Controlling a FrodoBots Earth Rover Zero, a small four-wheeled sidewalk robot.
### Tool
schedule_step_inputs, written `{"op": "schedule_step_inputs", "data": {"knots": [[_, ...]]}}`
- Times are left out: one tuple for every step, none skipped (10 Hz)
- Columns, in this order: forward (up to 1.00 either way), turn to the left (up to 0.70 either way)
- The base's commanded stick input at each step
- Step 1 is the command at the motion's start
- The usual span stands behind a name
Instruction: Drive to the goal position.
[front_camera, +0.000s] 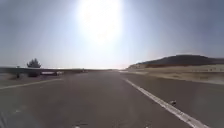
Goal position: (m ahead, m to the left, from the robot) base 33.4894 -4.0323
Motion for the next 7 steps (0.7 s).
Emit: {"op": "schedule_step_inputs", "data": {"knots": [[1.00,0.00],[1.00,0.00],[1.00,0.00],[1.00,0.00],[1.00,0.00],[1.00,0.00],[1.00,0.00]]}}
